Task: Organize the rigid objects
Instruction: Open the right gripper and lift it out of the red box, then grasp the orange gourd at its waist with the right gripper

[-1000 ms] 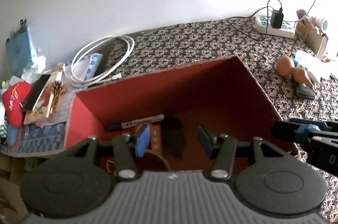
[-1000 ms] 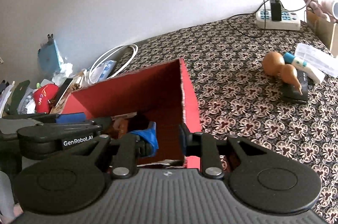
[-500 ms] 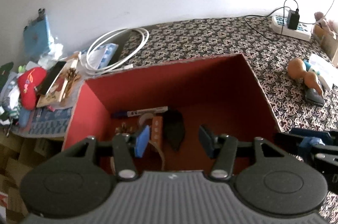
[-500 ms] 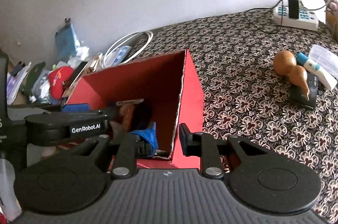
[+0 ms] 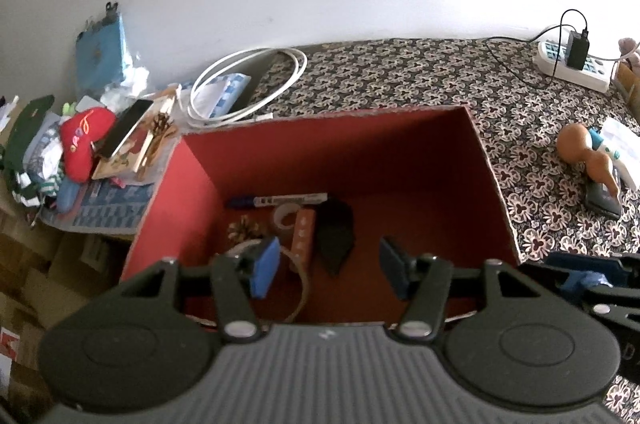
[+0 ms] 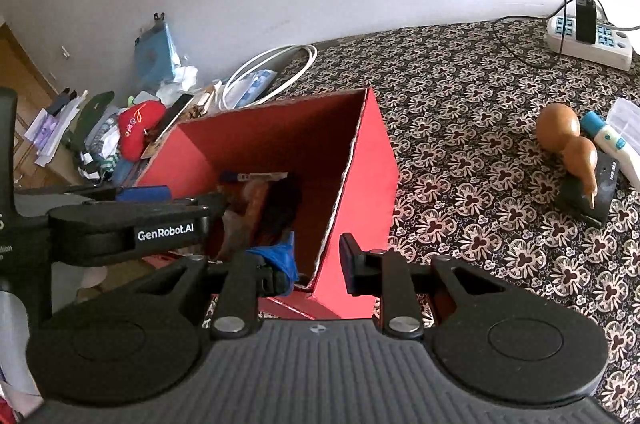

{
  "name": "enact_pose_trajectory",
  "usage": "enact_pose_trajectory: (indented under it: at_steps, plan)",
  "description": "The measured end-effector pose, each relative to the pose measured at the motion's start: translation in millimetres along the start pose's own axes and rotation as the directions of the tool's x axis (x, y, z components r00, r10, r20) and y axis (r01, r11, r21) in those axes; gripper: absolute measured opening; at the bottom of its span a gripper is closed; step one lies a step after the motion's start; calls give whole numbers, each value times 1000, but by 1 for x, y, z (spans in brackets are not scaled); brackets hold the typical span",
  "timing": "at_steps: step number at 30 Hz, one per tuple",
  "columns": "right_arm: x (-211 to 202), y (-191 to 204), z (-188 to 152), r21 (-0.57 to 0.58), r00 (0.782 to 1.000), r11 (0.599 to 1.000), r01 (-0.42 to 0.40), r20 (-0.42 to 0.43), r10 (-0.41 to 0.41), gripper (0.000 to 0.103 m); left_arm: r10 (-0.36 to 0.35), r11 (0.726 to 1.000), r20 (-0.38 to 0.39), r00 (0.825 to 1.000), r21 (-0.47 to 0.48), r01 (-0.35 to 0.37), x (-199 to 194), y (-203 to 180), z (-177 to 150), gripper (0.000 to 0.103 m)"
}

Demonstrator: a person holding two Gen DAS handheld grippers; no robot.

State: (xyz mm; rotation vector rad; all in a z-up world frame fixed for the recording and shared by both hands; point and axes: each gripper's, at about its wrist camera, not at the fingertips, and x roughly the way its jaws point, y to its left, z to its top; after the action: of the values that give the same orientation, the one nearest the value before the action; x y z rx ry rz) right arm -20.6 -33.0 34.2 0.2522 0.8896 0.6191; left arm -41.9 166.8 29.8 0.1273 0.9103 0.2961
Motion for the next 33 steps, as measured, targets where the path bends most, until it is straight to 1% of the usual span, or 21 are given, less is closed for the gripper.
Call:
enact_pose_trajectory:
  at_steps: [6, 12, 21, 26, 31, 33]
  plan:
    - [-2, -5, 1, 12, 1000, 1000, 7, 6, -7, 7, -8, 1000, 0, 1000, 10, 8, 0, -4, 1, 62]
    - [-3, -8, 0, 52, 999, 998, 33, 19, -34, 7, -29, 998, 8, 1000, 48, 28, 4, -7, 4, 63]
    - [-8, -6, -9, 136, 994, 987, 87, 56, -95, 8, -88, 988, 17, 996, 126, 85, 10, -6, 6, 64]
    - [-9, -5, -21, 191, 990, 976, 107, 73, -123, 8, -119, 979, 26, 993, 169, 112, 12, -7, 6, 64]
    - [-14, -13, -30, 227, 988, 967, 120, 72, -139, 8, -151, 969, 43, 988, 205, 140, 3, -18, 8, 64]
    - [-16, -23, -31, 237, 987, 963, 125, 67, -145, 8, -178, 963, 58, 982, 217, 161, -5, -26, 9, 64]
